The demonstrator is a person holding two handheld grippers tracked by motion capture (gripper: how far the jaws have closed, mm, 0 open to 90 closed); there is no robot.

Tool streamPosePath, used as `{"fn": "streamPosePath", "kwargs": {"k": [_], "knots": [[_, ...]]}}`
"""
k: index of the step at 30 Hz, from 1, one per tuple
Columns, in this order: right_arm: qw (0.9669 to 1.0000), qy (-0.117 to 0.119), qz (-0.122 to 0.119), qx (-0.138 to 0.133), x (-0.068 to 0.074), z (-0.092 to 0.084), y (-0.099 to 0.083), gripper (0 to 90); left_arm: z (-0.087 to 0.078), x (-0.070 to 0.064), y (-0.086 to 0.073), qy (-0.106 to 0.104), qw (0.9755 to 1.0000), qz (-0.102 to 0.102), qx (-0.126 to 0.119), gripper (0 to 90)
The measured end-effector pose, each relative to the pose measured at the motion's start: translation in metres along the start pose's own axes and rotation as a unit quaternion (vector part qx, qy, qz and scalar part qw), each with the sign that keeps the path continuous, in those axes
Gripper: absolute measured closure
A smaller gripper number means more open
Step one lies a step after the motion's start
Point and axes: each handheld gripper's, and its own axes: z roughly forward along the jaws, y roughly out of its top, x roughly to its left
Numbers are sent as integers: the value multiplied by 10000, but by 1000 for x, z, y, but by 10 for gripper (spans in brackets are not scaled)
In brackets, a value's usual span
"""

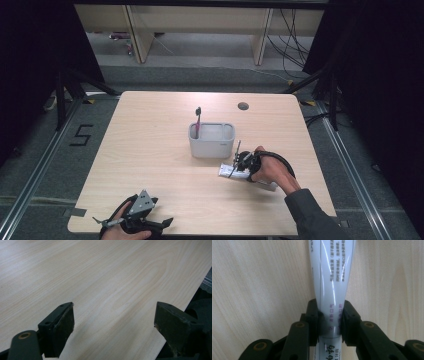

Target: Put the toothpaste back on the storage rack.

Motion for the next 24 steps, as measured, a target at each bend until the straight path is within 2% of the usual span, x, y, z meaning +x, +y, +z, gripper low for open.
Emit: {"fn": "streamPosePath", "kwargs": {"k": [2, 4, 6, 7, 9, 11, 14, 15, 16, 17, 18, 19, 20, 21, 22, 23, 24], "knots": [[10000, -9, -18, -22, 0, 0, 0, 722, 0, 0, 0, -7, 10000, -13, -19, 162], [10000, 20, -70, -31, -1, -1, -1, 723, 0, 2, 0, 35, 10000, 68, 41, 162], [9999, 26, 113, -115, 1, -5, -4, 724, -1, 1, 0, 33, 10000, 45, 47, 162], [9998, 22, 28, -180, 0, -6, -6, 724, -1, 1, 0, 29, 10000, 69, 61, 162], [9997, -4, 69, -216, 2, -9, -7, 725, 0, 0, 0, 8, 10000, 15, 9, 162], [9991, 5, 32, -430, 4, -14, -10, 725, 0, -1, 0, -5, 10000, -11, -24, 162], [9986, -17, 54, -529, 5, -17, -12, 725, 0, 0, 0, -2, 10000, -14, -24, 162], [9977, 35, 142, -668, 8, -21, -13, 725, 0, 0, 0, -2, 10000, -12, -23, 162], [9963, 34, -17, -858, 7, -22, -14, 725, 0, -1, 0, -7, 10000, -25, -36, 162], [9958, 16, 76, -914, 9, -25, -15, 725, -1, 1, 0, 32, 10000, 66, 44, 162], [9958, 16, 76, -914, 9, -25, -15, 725, -1, 1, 0, 32, 10000, 66, 44, 162], [9929, 190, 262, -1145, 11, -29, -18, 726, 0, 0, 0, -4, 10000, -30, -28, 162], [9929, 190, 262, -1145, 11, -29, -18, 726, 0, 0, 0, -4, 10000, -30, -28, 162], [9904, 202, 306, -1334, 13, -34, -22, 726, 0, 0, 0, 20, 10000, 19, 12, 162], [9890, 204, 325, -1431, 14, -36, -23, 726, 0, 0, 0, 20, 10000, 19, 12, 162], [9890, 204, 325, -1431, 14, -36, -23, 726, 0, -1, 0, 1, 10000, -20, -28, 162], [9867, 188, 328, -1581, 14, -37, -25, 725, 0, 0, 0, 11, 10000, 51, 33, 162]]}}
